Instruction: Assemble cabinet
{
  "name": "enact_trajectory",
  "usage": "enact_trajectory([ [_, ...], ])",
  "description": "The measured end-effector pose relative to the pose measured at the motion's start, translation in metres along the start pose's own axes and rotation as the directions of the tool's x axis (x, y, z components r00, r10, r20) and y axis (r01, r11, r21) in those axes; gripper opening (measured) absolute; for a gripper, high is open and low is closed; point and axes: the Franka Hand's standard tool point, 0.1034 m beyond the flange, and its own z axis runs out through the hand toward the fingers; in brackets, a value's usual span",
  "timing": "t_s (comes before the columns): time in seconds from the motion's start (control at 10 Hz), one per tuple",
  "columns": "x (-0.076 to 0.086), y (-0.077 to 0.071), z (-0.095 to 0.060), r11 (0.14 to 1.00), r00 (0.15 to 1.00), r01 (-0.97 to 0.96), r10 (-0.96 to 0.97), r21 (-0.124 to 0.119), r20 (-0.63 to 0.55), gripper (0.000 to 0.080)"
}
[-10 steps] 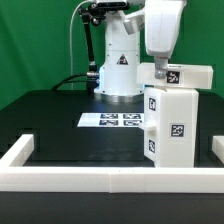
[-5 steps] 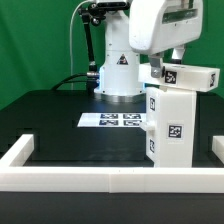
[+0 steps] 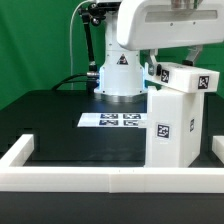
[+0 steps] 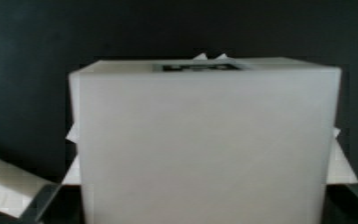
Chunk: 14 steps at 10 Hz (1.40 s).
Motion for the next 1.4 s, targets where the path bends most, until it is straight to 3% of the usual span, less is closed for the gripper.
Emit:
enact_trajectory([
  [0.3, 0.002, -0.009, 0.000, 0.961, 0.961, -0.278, 0.278, 0.000, -0.001, 0.0564],
  [0.7, 0.007, -0.027, 0.000, 0.742, 0.742, -0.671, 0.671, 0.010, 0.004, 0.0564],
  [0.9, 0.007, -0.025, 0.000, 0.675, 0.675, -0.737, 0.737, 0.012, 0.003, 0.0564],
  [1.2, 0.008, -0.032, 0.000, 0.442, 0.443, -0.897, 0.896, 0.024, 0.024, 0.0564],
  [1.3, 0.010, -0.034, 0.000, 0.324, 0.324, -0.946, 0.946, 0.031, 0.025, 0.0564],
  [1.4, 0.014, -0.037, 0.000, 0.205, 0.205, -0.977, 0.979, 0.056, 0.002, 0.0564],
])
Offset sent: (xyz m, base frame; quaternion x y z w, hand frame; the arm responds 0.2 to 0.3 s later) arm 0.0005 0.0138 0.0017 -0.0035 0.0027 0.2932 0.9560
